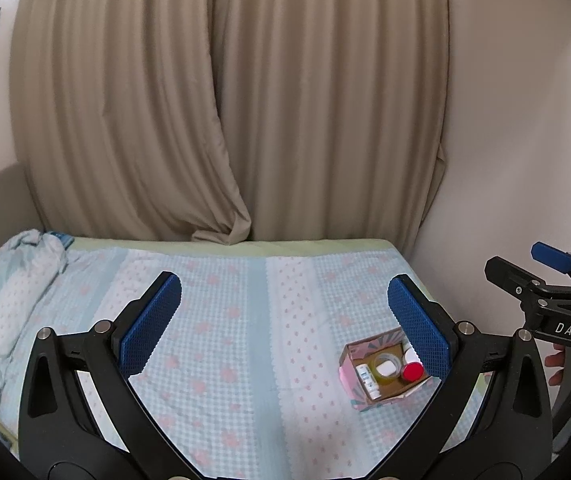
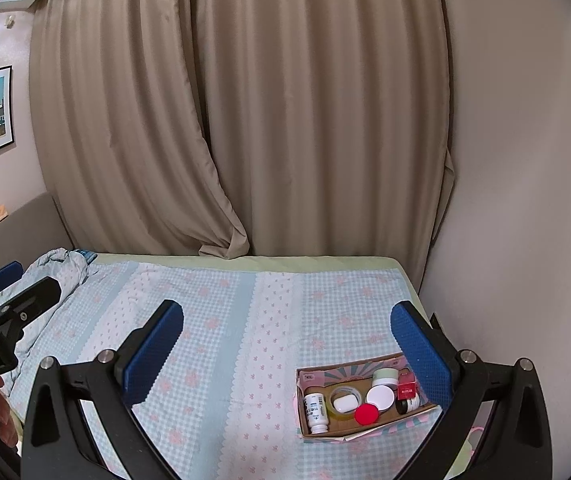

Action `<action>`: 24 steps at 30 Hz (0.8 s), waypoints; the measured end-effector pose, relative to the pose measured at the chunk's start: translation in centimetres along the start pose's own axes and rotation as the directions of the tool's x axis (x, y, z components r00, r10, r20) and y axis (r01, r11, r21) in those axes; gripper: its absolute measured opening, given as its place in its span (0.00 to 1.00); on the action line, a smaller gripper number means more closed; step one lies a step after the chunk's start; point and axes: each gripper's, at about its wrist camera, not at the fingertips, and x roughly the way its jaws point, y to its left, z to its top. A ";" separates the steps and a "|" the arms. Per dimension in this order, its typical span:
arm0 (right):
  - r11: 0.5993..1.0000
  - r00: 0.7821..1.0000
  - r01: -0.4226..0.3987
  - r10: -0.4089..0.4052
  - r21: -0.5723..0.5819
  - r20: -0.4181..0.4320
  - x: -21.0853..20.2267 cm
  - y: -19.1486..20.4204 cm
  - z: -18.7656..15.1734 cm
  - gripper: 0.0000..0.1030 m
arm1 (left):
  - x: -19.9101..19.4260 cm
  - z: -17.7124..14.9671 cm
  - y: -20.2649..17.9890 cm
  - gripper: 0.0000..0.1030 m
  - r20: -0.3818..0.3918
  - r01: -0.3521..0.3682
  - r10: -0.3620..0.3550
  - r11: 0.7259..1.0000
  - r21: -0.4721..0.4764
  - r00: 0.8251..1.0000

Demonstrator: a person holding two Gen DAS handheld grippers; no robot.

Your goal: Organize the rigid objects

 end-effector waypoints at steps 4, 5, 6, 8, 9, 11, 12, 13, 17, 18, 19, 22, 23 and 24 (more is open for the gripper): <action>1.000 1.000 0.005 -0.005 0.005 -0.004 0.3 -0.1 0.0 1.00 | 0.4 0.1 -0.2 1.00 0.003 0.009 -0.009 1.000 -0.003 1.000; 1.000 1.000 0.006 -0.006 0.006 -0.004 0.2 -0.2 0.0 1.00 | 0.4 0.1 -0.2 1.00 0.004 0.011 -0.011 1.000 -0.003 1.000; 1.000 1.000 0.008 -0.008 0.006 -0.003 0.2 -0.2 0.1 1.00 | 0.5 0.1 -0.3 1.00 0.006 0.011 -0.011 1.000 -0.002 1.000; 1.000 1.000 0.015 -0.015 0.003 -0.002 0.2 -0.3 0.1 1.00 | 0.7 0.2 -0.4 1.00 0.007 0.011 -0.011 1.000 0.002 1.000; 1.000 1.000 0.017 -0.017 0.003 -0.001 0.2 -0.3 0.1 1.00 | 0.8 0.2 -0.4 1.00 0.007 0.010 -0.010 1.000 0.002 1.000; 1.000 1.000 0.019 -0.019 0.003 -0.003 0.3 -0.4 0.2 1.00 | 0.9 0.1 -0.6 1.00 0.005 0.009 -0.009 1.000 0.003 1.000; 1.000 1.000 0.020 -0.020 0.002 -0.003 0.3 -0.4 0.2 1.00 | 0.9 0.1 -0.6 1.00 0.005 0.010 -0.010 1.000 0.004 1.000; 1.000 1.000 0.022 -0.022 0.000 -0.003 0.3 -0.4 0.3 1.00 | 1.0 0.1 -0.7 1.00 0.004 0.010 -0.010 1.000 0.004 1.000; 1.000 1.000 0.024 -0.024 -0.002 -0.006 0.7 -0.5 0.2 1.00 | 1.0 0.1 -0.8 1.00 0.003 0.008 -0.008 1.000 0.005 1.000; 1.000 1.000 0.023 -0.023 -0.001 -0.008 0.7 -0.6 0.3 1.00 | 1.0 0.1 -0.9 1.00 0.003 0.007 -0.007 1.000 0.006 1.000; 1.000 1.000 0.024 -0.024 0.000 -0.009 0.7 -0.6 0.2 1.00 | 1.1 0.0 -0.9 1.00 0.002 0.005 -0.005 1.000 0.008 1.000; 1.000 1.000 0.025 -0.025 0.002 -0.009 0.7 -0.7 0.3 1.00 | 1.1 0.1 -1.0 1.00 0.001 0.007 -0.007 1.000 0.007 1.000; 1.000 1.000 0.025 -0.025 0.001 -0.008 0.7 -0.7 0.3 1.00 | 1.2 0.1 -1.0 1.00 -0.001 0.008 -0.008 1.000 0.006 1.000; 1.000 1.000 0.026 -0.026 0.000 -0.008 0.8 -0.7 0.3 1.00 | 1.2 0.1 -1.0 1.00 -0.001 0.010 -0.010 1.000 0.005 1.000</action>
